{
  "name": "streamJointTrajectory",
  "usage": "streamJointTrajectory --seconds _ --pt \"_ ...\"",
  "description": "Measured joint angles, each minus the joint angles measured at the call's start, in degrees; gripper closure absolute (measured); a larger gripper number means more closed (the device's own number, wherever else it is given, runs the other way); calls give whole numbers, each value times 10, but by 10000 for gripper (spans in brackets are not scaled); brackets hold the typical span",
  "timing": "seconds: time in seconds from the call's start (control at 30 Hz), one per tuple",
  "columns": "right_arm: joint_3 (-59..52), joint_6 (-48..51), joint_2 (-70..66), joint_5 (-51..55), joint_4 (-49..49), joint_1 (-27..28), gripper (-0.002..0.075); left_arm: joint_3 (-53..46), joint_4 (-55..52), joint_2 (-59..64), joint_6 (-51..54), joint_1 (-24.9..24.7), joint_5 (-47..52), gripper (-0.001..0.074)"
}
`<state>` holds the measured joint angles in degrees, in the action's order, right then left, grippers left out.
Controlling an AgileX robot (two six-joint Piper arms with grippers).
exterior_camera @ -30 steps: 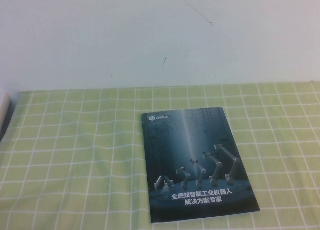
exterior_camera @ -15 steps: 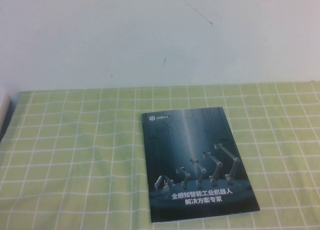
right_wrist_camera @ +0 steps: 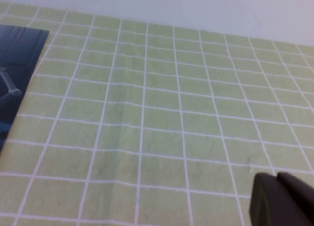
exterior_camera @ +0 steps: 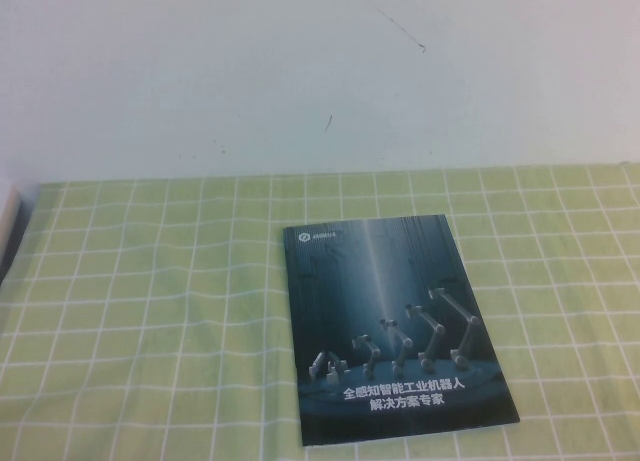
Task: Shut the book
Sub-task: 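Close the open booklet and leave it lying on the table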
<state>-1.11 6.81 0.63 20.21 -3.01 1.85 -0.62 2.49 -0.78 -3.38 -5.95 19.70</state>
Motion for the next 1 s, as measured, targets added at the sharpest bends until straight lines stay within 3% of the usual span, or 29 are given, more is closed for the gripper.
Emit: streamJointTrajectory --seconds 1.0 --pt "0 29 0 -3 20 0 729 0 0 0 0 0 0 739"
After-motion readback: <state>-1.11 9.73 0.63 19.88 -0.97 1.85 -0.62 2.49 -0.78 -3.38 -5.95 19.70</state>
